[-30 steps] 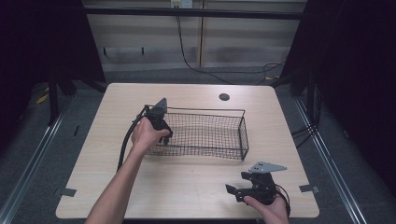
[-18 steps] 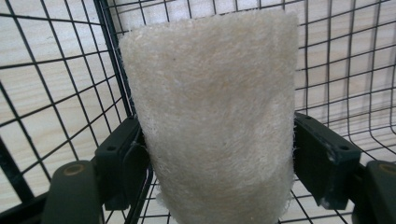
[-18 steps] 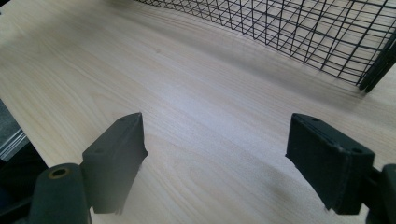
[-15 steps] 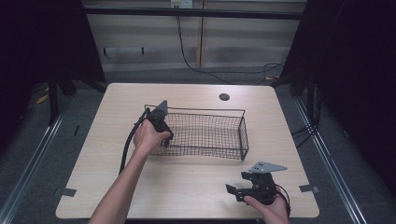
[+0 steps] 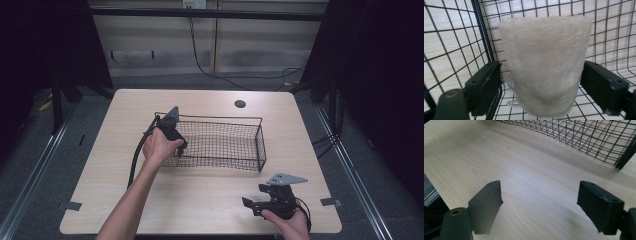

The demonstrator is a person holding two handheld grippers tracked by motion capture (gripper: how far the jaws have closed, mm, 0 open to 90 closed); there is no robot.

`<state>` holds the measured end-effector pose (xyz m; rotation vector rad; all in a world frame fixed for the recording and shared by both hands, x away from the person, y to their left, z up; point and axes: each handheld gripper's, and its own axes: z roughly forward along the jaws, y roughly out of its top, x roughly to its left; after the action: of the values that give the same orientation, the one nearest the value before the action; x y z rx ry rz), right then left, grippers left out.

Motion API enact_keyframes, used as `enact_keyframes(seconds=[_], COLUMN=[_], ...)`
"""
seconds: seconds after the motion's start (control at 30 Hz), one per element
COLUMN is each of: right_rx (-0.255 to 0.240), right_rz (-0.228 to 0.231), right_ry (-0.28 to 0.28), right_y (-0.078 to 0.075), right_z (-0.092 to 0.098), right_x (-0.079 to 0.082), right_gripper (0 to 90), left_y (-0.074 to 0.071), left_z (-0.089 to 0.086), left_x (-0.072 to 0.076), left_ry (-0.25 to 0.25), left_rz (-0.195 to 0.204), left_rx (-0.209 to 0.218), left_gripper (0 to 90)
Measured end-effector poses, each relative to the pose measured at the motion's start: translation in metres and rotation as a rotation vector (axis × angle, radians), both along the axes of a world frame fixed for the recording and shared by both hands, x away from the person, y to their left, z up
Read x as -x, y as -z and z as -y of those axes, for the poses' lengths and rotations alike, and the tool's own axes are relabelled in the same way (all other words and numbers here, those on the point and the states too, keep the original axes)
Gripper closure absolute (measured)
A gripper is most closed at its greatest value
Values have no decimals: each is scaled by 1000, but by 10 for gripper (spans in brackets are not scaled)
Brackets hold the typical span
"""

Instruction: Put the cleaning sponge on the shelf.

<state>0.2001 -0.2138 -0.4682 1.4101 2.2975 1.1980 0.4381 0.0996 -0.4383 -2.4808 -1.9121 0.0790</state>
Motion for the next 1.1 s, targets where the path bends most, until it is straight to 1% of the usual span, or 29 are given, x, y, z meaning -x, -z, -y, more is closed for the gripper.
enact_keyframes(seconds=[0.03, 0.13, 0.17, 0.2, 0.23, 0.3, 0.33, 0.4, 0.43, 0.47, 0.5, 0.53, 0.57, 0.67, 0.7, 0.73, 0.77, 0.8, 0.83, 0.87, 0.9, 0.93, 0.97, 1.0, 1.03, 1.07, 1.1], right_rx=[0, 0, 1, 2, 1, 0, 2, 1, 1, 1, 1, 1, 1, 0, 1, 1, 1, 1, 1, 1, 2, 2, 1, 3, 2, 2, 0], right_rz=[0, 2, 2, 4, 3, 2, 3, 3, 4, 4, 5, 5, 4, 5, 6, 6, 6, 6, 6, 6, 6, 6, 4, 3, 3, 3, 2], right_ry=[-1, -2, -1, -2, -1, -1, -1, -2, -5, -5, -5, -5, -5, -6, -6, -6, -6, -6, -6, -6, -5, -5, -3, -2, -2, -2, -1], right_y=[0, 0, 0, 0, 0, 0, 0, 0, 0, 0, 0, 0, 0, -1, -1, -1, -1, -1, -1, -1, -1, -1, -1, -1, 0, 0, 0], right_z=[0, 0, 0, 0, 0, 0, 0, 0, 0, 0, 0, 0, -1, -1, 0, 0, 0, 0, 0, 0, 0, 0, 0, 0, 0, 0, 0], right_x=[0, 0, 0, 0, 0, 0, 0, 0, 0, 0, 0, 0, 0, 0, 0, 0, 0, 0, 0, 0, 0, 0, 0, 0, -1, -1, -1], right_gripper=[192, 192, 192, 192, 192, 192, 192, 192, 192, 192, 192, 192, 192, 192, 192, 192, 192, 192, 192, 192, 192, 192, 192, 192, 192, 192, 192], left_y=[0, -2, -2, -2, -3, -4, -6, -7, -10, -10, -13, -13, -18, -21, -25, -25, -27, -29, -33, -33, -36, -36, -38, -39, -41, -41, -43], left_z=[0, -2, -4, -4, -6, -7, -9, -10, -11, -11, -13, -13, -15, -17, -20, -20, -22, -24, -28, -28, -31, -31, -32, -33, -35, -35, -36], left_x=[1, 1, 1, 1, 2, 3, 3, 3, 5, 5, 6, 6, 8, 9, 10, 10, 11, 11, 12, 12, 15, 15, 16, 18, 20, 20, 21], left_ry=[-3, -2, -5, -5, -6, -12, -13, -8, -6, -6, 12, 12, 22, 32, 46, 46, 44, 52, 44, 44, 56, 56, 60, 73, 91, 91, 112], left_rz=[6, 2, 7, 7, 12, 17, 17, 21, 35, 35, 24, 24, 33, 40, 53, 53, 57, 67, 82, 82, 97, 97, 113, 126, 125, 125, 126], left_rx=[0, 6, 17, 17, 31, 33, 47, 50, 54, 54, 80, 80, 114, 120, 127, 127, 140, 148, 170, 170, 186, 186, 191, 213, 255, 255, 272], left_gripper=[178, 175, 176, 176, 176, 177, 177, 179, 178, 179, 179, 179, 179, 182, 184, 189, 194, 199, 210, 211, 208, 194, 194, 177, 172, 172, 172])
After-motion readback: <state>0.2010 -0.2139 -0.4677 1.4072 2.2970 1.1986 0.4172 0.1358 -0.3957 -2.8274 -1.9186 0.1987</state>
